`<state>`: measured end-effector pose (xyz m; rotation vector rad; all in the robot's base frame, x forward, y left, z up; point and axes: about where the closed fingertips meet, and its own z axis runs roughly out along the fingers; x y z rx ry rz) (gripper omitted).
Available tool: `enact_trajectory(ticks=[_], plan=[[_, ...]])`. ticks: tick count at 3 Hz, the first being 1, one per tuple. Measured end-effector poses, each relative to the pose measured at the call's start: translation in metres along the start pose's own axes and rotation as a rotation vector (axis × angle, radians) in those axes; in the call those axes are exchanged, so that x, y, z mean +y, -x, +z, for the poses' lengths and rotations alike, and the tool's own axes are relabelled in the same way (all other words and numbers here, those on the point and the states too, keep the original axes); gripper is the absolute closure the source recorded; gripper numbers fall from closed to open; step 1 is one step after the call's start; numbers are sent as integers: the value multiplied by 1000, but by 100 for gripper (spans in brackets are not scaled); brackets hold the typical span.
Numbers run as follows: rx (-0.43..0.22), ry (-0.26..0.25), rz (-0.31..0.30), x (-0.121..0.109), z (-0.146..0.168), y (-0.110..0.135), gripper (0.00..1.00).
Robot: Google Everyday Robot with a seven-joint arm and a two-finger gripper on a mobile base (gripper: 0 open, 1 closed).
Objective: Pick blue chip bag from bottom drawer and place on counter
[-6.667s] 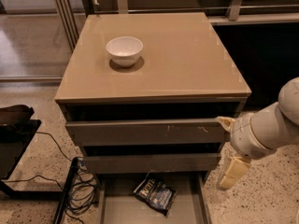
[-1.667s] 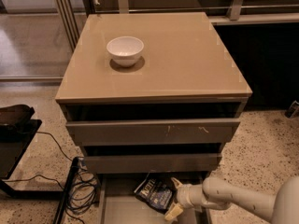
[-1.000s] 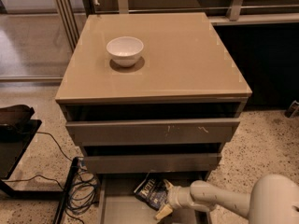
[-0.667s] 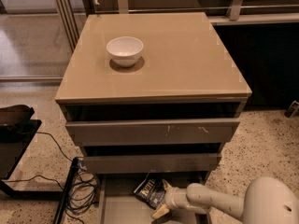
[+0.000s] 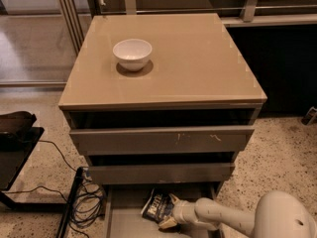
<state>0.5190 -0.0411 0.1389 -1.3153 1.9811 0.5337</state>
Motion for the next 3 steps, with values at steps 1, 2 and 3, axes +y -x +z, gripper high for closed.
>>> enact_trajectory(ticks=[1, 2, 3], plan=[[0, 0, 0, 0, 0, 0, 42], [0, 0, 0, 0, 0, 0, 65], [0, 0, 0, 0, 0, 0, 88]])
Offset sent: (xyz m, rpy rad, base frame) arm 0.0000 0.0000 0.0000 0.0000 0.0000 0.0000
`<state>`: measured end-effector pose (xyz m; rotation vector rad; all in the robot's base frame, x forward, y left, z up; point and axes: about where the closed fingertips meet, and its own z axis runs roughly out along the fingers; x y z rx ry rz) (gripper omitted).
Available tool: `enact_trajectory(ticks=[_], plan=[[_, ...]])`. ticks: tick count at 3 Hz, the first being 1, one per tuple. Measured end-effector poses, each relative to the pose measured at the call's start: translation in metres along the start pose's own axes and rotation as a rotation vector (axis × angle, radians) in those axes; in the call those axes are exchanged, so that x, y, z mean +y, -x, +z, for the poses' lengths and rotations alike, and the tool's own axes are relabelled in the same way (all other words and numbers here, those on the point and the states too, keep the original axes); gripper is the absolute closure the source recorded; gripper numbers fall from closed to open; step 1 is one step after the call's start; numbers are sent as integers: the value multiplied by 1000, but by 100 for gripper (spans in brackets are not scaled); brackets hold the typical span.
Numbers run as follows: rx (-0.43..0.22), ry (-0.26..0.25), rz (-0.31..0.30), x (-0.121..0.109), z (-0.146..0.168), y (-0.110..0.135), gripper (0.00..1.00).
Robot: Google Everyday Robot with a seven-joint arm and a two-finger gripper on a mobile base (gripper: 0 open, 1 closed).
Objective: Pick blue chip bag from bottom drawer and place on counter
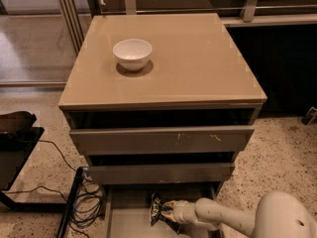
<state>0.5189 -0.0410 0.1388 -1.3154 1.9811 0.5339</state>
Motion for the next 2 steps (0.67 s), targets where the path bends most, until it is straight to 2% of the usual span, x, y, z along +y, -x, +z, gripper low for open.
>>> enact_trajectory(ticks=[1, 2], plan=[[0, 0, 0, 0, 0, 0, 100], [0, 0, 0, 0, 0, 0, 100]])
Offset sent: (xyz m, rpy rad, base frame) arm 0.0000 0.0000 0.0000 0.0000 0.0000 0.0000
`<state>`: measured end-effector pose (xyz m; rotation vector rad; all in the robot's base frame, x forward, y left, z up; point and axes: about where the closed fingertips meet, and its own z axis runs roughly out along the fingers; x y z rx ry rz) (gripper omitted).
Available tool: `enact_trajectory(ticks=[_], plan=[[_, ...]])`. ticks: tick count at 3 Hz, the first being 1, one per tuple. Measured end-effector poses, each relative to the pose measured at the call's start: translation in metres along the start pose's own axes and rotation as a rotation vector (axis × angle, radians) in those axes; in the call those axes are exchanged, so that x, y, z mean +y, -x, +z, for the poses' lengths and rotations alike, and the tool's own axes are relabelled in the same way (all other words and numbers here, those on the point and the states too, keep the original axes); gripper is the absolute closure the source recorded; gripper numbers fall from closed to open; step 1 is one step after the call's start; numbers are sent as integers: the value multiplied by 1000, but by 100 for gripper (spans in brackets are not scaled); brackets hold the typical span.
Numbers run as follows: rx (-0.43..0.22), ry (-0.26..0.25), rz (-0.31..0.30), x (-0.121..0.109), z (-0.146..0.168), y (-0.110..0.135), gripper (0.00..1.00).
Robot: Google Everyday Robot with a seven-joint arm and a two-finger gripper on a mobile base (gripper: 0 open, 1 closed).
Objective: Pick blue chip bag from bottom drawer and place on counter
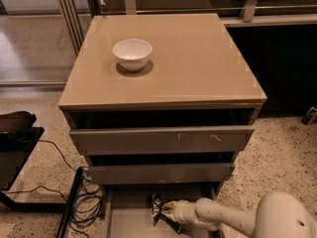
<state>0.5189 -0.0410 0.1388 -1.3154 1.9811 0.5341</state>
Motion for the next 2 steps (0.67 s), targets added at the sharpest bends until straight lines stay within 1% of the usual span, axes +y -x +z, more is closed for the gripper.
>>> enact_trajectory(ticks=[1, 2], plan=[[-21, 16, 11, 3, -17, 0, 100], [-73, 10, 23, 6, -55, 2, 100]])
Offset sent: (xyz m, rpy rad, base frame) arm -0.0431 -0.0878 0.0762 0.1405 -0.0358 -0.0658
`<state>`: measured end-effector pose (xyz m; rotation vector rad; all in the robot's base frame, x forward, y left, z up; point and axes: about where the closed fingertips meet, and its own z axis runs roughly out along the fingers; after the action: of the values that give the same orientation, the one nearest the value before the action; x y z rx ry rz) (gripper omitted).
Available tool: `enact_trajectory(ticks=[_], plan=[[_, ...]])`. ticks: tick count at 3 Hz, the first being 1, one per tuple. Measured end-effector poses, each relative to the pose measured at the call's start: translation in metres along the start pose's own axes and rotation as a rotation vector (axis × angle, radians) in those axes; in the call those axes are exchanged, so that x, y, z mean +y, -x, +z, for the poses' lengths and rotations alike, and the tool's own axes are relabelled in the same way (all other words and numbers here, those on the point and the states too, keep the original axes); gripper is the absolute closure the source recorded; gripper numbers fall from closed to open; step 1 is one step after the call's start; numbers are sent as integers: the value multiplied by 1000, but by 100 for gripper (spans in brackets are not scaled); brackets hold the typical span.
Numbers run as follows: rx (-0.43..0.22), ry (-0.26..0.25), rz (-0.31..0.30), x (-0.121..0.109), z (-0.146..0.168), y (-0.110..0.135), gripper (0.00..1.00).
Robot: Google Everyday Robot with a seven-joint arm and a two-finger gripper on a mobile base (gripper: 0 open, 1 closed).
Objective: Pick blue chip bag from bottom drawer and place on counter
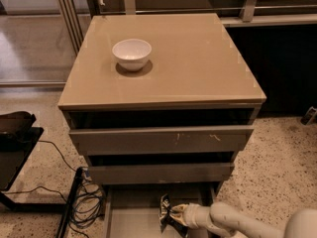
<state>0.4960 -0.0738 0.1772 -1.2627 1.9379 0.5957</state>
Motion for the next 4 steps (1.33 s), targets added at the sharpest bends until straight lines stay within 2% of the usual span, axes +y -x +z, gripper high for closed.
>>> enact_trajectory(ticks=[1, 2, 3, 4], plan=[[-51, -7, -3, 2, -49, 14, 100], [-32, -31, -38, -3, -100, 38, 100], [17, -47, -104, -9, -150, 81, 100], [61, -62, -176, -19, -195, 136, 100]])
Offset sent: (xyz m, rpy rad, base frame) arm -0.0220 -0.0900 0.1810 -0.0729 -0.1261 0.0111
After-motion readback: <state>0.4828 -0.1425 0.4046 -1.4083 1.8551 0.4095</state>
